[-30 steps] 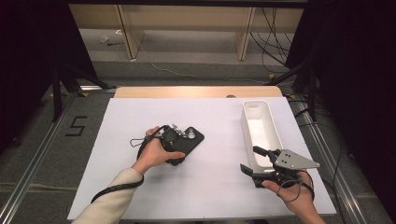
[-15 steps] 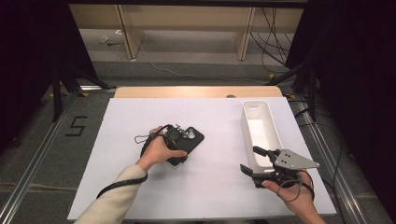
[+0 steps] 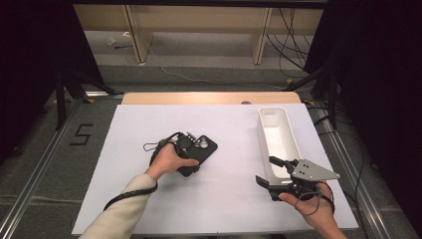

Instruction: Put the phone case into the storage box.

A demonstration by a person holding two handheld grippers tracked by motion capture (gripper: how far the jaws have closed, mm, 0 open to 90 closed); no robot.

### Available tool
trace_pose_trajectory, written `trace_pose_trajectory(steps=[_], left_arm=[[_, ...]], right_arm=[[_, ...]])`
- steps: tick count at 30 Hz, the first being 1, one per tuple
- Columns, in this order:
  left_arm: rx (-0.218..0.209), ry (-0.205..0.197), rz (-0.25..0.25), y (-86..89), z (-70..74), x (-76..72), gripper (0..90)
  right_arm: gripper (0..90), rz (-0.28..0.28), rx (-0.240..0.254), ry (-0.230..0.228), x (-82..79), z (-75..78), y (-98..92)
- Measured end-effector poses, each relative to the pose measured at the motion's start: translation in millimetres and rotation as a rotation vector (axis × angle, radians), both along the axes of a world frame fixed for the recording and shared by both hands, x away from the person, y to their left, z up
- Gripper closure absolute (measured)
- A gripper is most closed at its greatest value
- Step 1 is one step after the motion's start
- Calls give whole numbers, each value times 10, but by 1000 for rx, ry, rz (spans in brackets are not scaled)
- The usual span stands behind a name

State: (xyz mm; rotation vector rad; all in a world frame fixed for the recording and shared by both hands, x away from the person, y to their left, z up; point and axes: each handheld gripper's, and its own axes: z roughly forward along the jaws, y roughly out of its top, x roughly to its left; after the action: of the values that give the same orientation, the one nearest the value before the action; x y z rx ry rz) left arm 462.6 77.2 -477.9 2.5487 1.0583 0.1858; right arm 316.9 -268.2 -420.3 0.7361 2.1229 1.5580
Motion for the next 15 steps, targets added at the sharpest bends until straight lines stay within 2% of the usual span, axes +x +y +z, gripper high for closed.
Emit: trace_pose_trajectory(steps=[4,15], left_arm=[[15,4,-11,-8,13,8,41],[10,7,-12,-20,34,-15,102]], right_arm=[[224,1,0,1,2,-2,1],[224,2,-1,3,3,-5,2]])
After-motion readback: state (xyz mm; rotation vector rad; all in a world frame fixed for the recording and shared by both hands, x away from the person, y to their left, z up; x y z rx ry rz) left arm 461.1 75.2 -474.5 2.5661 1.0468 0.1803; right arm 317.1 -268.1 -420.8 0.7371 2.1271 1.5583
